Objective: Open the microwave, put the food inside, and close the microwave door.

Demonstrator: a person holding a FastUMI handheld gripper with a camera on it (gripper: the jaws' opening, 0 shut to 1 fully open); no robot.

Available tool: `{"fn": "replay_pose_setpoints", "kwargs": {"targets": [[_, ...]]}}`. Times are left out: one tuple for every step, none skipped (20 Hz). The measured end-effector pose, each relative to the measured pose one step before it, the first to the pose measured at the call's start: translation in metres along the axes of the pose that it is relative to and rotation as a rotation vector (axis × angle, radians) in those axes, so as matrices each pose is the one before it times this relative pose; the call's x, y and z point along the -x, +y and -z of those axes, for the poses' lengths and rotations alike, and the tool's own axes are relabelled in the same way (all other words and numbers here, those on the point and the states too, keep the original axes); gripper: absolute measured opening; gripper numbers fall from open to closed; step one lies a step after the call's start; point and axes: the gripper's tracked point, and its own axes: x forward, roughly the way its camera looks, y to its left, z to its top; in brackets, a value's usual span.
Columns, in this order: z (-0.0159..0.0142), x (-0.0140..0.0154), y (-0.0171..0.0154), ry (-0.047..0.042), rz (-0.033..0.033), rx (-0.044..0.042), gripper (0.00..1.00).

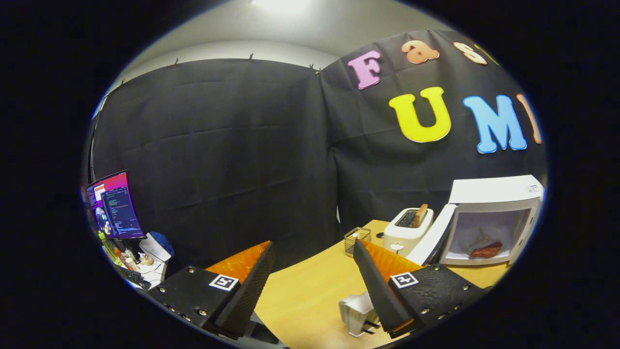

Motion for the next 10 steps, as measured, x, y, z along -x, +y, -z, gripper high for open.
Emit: {"fn": "replay_pose_setpoints", "kwargs": {"targets": [[0.0092, -0.00116, 0.00975, 0.0195, -0.02181, -0.00146, 0.99], [0.00851, -0.003, 0.01009, 0.01712, -0.02096, 0.00081, 0.99], [0.01037, -0.00179, 0.00732, 0.01903, -0.01592, 0.00583, 0.99], [0.00889, -0.00314, 0.00688, 0.01757, -0.01571, 0.00581, 0.99], [0.00845, -0.00115, 0.00354, 0.01642, -0.00791, 0.00375, 0.95], [0.00965, -0.00567, 0.00103, 0.01787, -0.0061, 0.00353, 0.93], [0.0081, -0.00358, -0.00103, 0.01267, 0.00505, 0.00591, 0.92], [0.00787, -0.00376, -0.00108, 0.01215, 0.00921, 0.00258, 0.85], [0.00758, -0.00419, -0.00116, 0.01914, -0.00099, -0.00078, 0.73], [0.01176, -0.0063, -0.0078, 0.01927, 0.03096, 0.00697, 0.73]]}}
